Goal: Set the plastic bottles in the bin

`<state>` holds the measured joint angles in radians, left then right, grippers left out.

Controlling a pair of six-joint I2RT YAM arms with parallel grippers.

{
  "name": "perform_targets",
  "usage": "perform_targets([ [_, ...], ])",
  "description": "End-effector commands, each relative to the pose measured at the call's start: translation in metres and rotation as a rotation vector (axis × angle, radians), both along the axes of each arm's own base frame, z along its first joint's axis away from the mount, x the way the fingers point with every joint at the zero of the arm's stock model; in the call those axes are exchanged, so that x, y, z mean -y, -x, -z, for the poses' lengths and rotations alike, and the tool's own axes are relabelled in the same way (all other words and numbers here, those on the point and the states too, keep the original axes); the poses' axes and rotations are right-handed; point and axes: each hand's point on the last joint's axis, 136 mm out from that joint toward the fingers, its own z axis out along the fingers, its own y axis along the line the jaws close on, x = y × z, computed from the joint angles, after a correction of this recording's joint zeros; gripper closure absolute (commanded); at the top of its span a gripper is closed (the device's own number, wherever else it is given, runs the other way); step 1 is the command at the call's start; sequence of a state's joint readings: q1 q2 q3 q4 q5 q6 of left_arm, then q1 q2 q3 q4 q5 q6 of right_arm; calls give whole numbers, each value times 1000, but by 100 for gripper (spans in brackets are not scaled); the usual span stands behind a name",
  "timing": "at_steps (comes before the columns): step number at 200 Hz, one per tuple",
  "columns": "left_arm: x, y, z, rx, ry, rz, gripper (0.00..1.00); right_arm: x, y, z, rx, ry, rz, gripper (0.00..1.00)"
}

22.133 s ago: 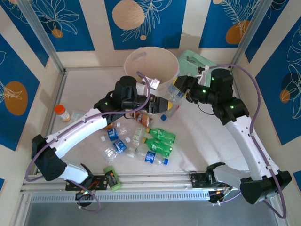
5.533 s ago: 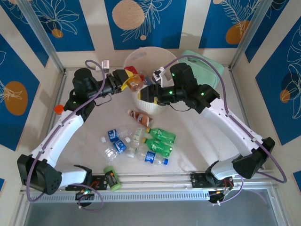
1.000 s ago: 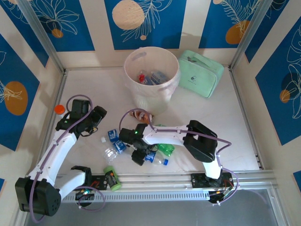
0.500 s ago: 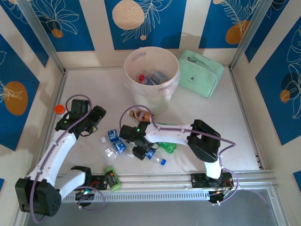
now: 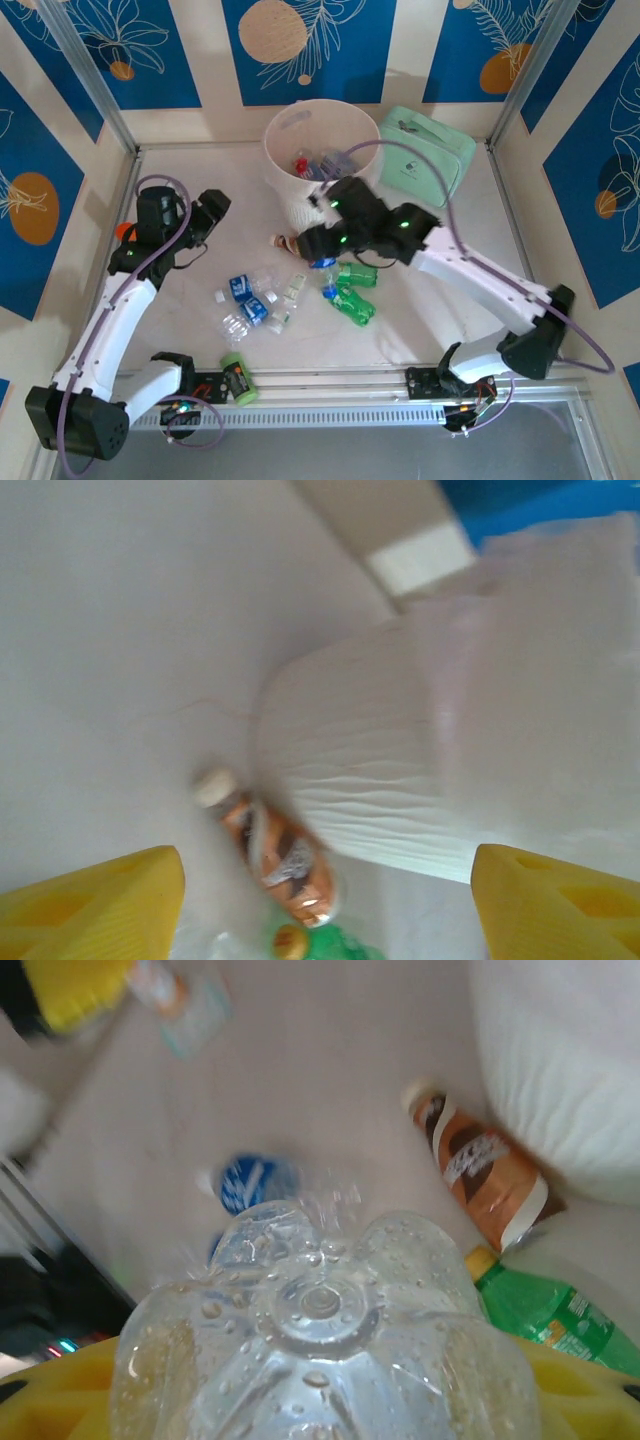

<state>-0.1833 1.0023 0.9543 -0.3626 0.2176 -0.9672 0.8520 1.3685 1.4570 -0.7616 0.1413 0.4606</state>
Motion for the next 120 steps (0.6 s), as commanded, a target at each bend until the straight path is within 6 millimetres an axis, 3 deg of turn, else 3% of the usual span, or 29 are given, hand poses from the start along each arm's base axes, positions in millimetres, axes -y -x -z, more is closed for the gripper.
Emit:
perform_targets([
  [1, 49, 0, -85, 325, 101, 230, 23, 7, -2, -49, -79, -297, 50, 43],
  [25, 97, 17, -128, 486, 173, 442, 21, 40, -14, -85, -103, -514, 129, 44],
  [52, 147, 43, -155, 581, 244, 667, 16, 70, -23, -108, -125, -653, 199, 44],
  [92, 201, 72, -166, 594, 415, 914, 12, 96, -36, -123, -182, -824, 253, 44],
  [120, 227, 91, -162, 570, 414, 1035, 10, 104, -41, -136, -181, -901, 251, 43],
])
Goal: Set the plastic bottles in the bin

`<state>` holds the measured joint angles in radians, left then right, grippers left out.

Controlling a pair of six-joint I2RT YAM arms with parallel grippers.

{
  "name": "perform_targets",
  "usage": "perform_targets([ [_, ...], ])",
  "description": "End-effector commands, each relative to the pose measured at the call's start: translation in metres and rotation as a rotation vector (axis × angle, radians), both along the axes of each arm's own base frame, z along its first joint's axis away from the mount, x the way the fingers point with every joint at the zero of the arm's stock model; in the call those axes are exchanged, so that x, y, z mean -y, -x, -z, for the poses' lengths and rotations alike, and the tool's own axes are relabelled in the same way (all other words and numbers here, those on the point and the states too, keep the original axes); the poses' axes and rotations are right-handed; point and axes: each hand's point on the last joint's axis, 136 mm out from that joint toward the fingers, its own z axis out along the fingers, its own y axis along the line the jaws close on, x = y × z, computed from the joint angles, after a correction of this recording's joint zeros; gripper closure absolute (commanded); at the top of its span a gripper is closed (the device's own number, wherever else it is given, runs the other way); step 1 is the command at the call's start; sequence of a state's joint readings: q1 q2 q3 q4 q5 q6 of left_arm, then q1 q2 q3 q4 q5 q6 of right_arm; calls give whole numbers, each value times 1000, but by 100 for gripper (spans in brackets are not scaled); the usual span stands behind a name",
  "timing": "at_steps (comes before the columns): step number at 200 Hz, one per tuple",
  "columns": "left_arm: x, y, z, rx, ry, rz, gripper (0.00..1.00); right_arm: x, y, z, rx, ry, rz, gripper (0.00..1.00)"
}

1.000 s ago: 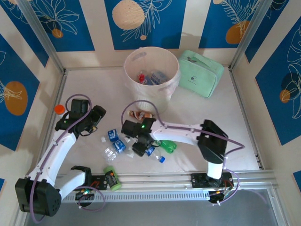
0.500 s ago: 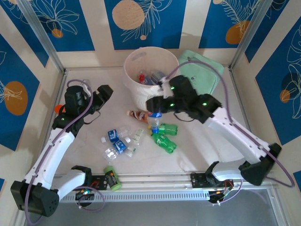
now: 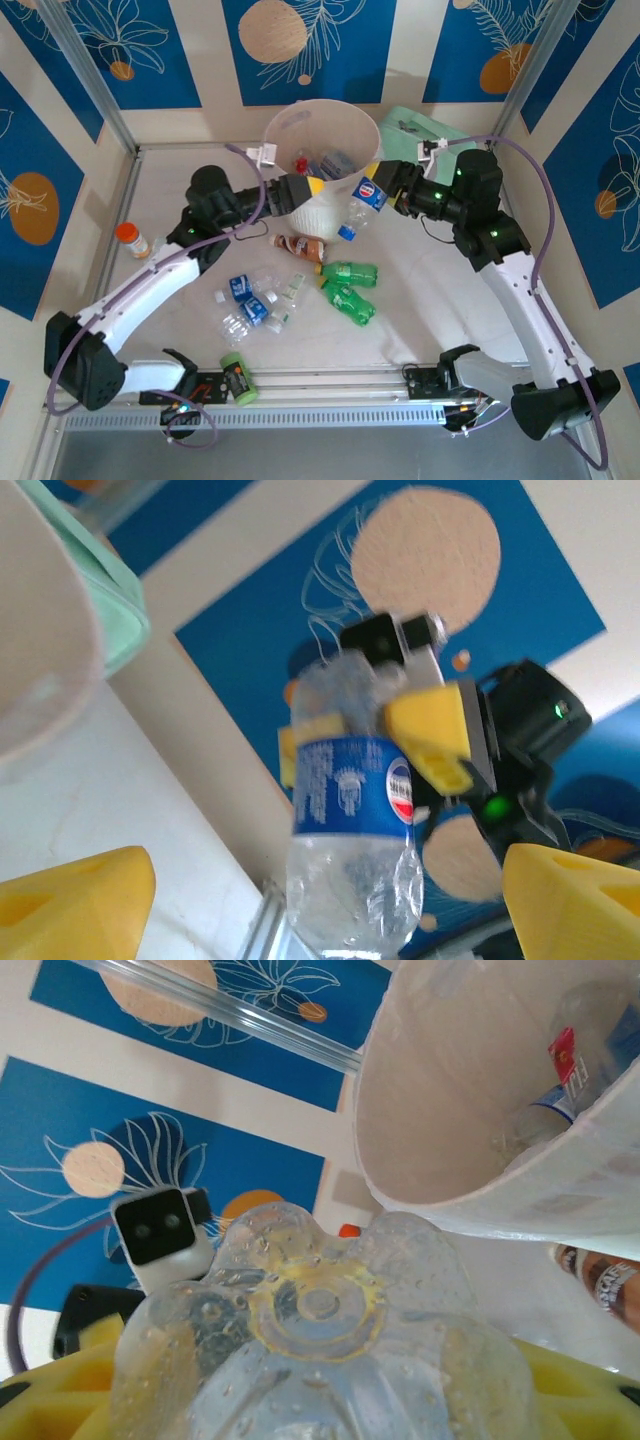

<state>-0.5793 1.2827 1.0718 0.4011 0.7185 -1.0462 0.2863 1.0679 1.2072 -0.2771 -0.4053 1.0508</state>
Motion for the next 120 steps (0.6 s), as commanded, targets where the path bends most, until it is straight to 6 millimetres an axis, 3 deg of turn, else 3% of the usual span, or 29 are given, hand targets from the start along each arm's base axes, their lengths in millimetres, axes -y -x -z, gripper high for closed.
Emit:
perform_targets([
  [1, 16, 36, -37, 119, 58, 161, 10, -2, 9, -30, 28, -130, -60, 43],
  [30, 26, 47, -32, 126, 32, 212, 15, 9, 4, -43, 43, -189, -25, 44],
  [76, 33, 58, -33, 103, 66, 274, 36, 22, -6, -54, 60, -223, 34, 44],
  [120, 42, 61, -26, 99, 27, 297, 37, 17, -7, -52, 58, -220, 29, 43],
])
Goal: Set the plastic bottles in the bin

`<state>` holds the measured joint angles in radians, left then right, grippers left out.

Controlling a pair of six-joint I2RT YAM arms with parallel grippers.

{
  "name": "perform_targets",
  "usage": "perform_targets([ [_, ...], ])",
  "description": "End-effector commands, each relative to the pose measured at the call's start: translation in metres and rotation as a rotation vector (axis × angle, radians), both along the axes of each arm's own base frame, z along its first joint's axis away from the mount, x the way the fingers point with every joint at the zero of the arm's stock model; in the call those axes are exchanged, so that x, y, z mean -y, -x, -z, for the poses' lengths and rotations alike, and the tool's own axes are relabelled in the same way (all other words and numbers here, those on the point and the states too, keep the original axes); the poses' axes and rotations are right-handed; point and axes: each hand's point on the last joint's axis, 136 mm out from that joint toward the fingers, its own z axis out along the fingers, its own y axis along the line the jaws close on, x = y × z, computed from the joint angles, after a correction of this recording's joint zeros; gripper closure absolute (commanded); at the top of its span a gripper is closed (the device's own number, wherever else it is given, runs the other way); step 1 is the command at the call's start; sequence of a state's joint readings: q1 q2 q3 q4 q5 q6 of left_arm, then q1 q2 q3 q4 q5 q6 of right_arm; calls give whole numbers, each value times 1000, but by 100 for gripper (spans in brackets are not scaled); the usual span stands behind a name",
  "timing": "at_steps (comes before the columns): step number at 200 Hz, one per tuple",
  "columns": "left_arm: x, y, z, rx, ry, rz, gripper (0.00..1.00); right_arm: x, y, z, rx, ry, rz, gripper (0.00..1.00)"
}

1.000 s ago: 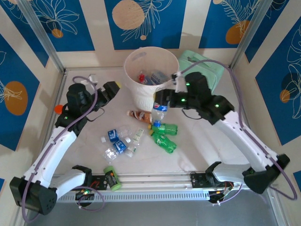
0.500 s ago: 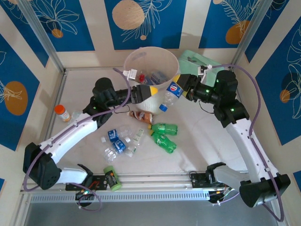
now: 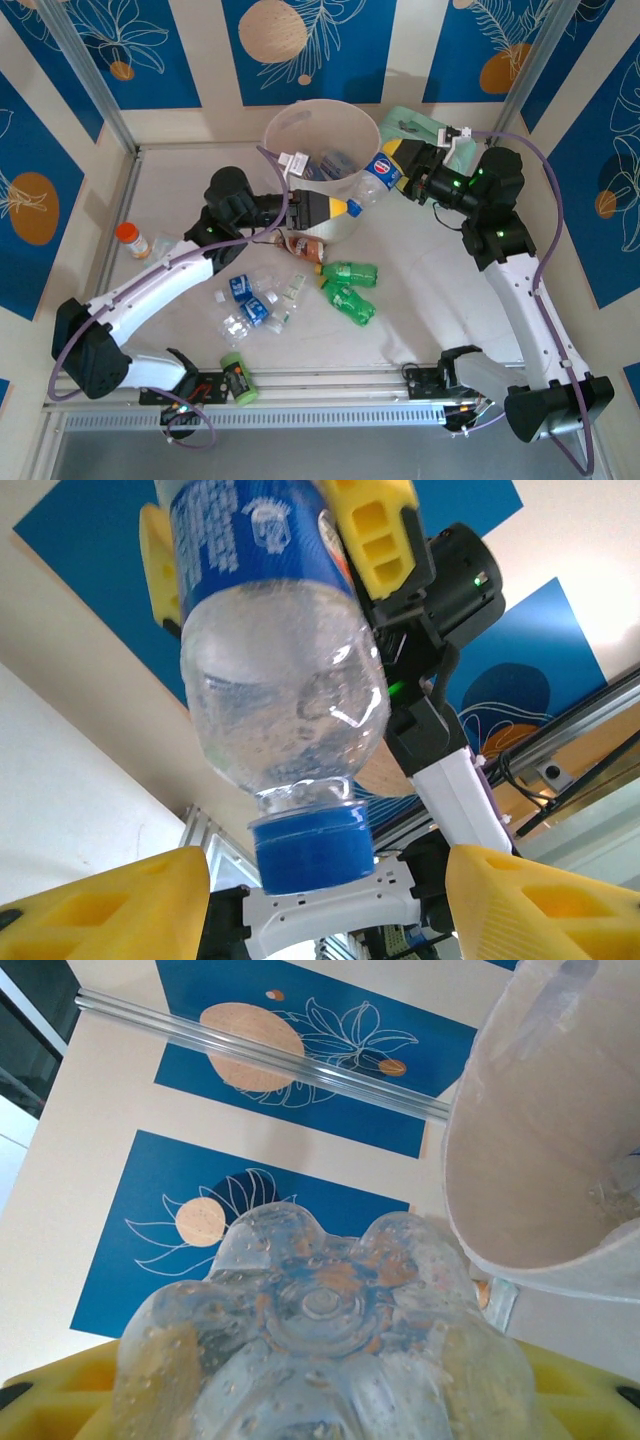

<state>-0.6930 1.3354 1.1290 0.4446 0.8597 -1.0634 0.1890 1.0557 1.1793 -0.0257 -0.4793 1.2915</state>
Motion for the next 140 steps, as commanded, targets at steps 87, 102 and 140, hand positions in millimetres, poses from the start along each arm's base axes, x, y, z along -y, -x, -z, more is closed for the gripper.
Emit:
perform_targets([
  [87, 15, 14, -9, 59, 5, 85, 47, -15, 3, -1, 28, 12, -18, 43],
  [102, 15, 15, -7, 60, -1, 87, 54, -17, 3, 0, 29, 15, -18, 44],
  [140, 14, 15, -7, 96, -27, 70, 66, -20, 3, 2, 30, 26, -17, 44],
])
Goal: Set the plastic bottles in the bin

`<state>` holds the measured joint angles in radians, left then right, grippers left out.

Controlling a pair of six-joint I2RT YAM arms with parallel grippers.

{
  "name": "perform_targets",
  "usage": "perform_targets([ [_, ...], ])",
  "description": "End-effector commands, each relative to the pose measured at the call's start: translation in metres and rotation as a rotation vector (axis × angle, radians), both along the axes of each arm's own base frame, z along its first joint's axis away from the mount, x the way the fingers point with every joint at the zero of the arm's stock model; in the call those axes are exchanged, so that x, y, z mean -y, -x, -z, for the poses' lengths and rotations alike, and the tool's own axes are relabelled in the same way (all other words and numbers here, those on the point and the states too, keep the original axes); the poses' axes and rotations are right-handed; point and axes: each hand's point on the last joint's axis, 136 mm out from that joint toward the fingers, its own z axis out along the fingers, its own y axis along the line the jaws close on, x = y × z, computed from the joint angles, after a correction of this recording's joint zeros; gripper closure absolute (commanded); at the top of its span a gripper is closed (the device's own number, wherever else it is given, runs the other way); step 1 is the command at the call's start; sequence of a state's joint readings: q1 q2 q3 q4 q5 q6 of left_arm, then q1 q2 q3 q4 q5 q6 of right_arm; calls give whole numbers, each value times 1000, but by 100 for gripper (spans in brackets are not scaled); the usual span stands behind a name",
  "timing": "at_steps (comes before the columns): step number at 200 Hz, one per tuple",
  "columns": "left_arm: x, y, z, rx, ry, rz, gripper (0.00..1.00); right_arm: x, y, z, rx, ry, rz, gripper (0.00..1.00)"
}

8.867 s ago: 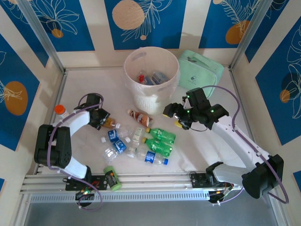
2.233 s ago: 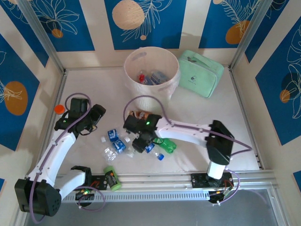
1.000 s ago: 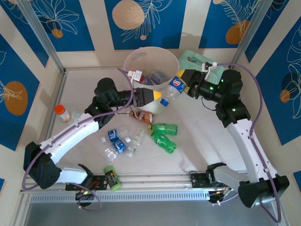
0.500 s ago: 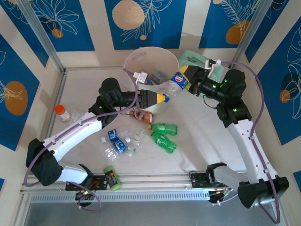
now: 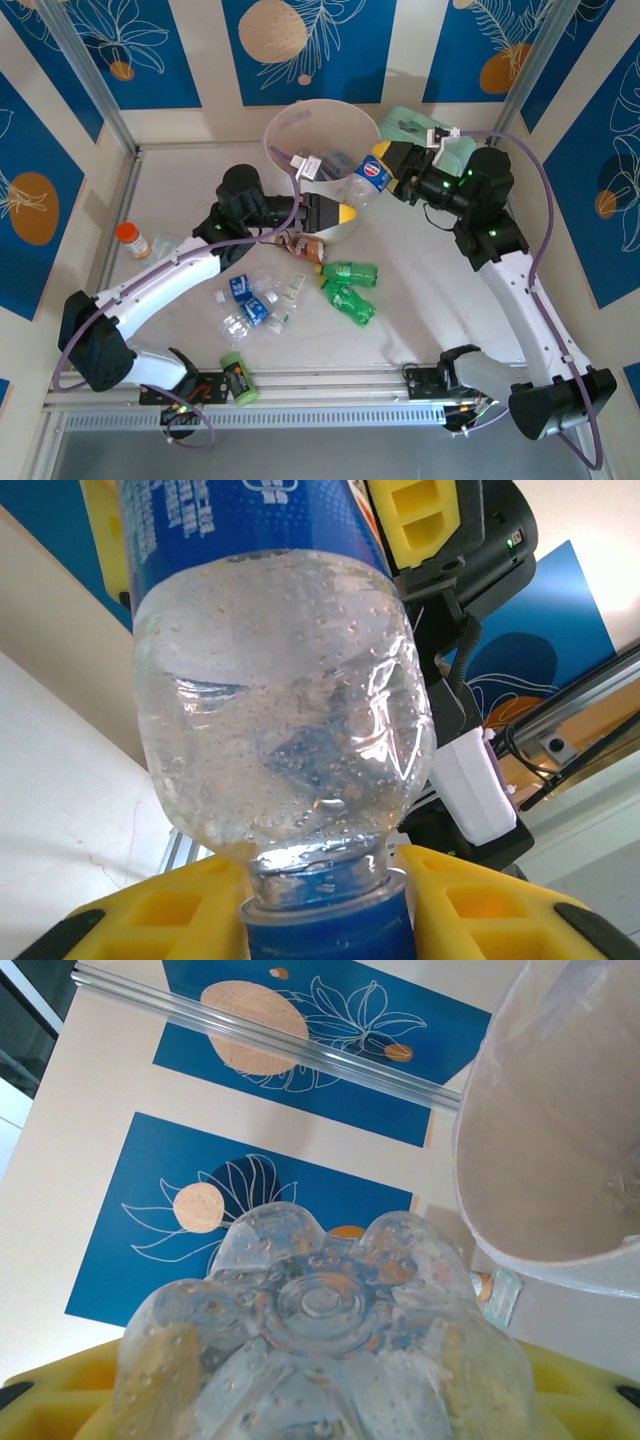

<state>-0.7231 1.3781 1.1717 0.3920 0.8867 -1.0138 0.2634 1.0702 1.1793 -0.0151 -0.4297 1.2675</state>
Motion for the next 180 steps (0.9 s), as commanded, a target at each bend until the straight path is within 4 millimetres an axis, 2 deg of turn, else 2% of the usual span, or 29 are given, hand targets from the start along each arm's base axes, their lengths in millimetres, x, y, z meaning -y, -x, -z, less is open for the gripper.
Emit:
perform_targets([
  [1, -1, 8, -15, 85, 8, 17, 66, -1, 0, 0, 15, 12, 8, 44],
  [27, -5, -4, -14, 127, -36, -50, 71, 4, 1, 1, 9, 36, 28, 42],
  [37, -9, -13, -14, 144, -60, -97, 72, 8, 0, 4, -9, 60, 49, 36],
  [54, -20, -35, -12, 164, -121, -208, 72, 23, -2, 11, -55, 140, 110, 19],
  [67, -29, -50, -10, 176, -172, -287, 72, 40, -5, 22, -120, 223, 177, 13],
  [92, -48, -78, -17, 213, -258, -431, 68, 75, -3, 43, -206, 351, 276, 11],
  [117, -68, -114, -19, 244, -415, -589, 68, 95, 7, 65, -263, 400, 304, 11],
  [142, -83, -151, -5, 217, -597, -697, 73, 99, 19, 90, -322, 418, 283, 11],
  [180, -81, -185, 26, 146, -720, -712, 74, 99, 31, 121, -390, 433, 270, 12],
])
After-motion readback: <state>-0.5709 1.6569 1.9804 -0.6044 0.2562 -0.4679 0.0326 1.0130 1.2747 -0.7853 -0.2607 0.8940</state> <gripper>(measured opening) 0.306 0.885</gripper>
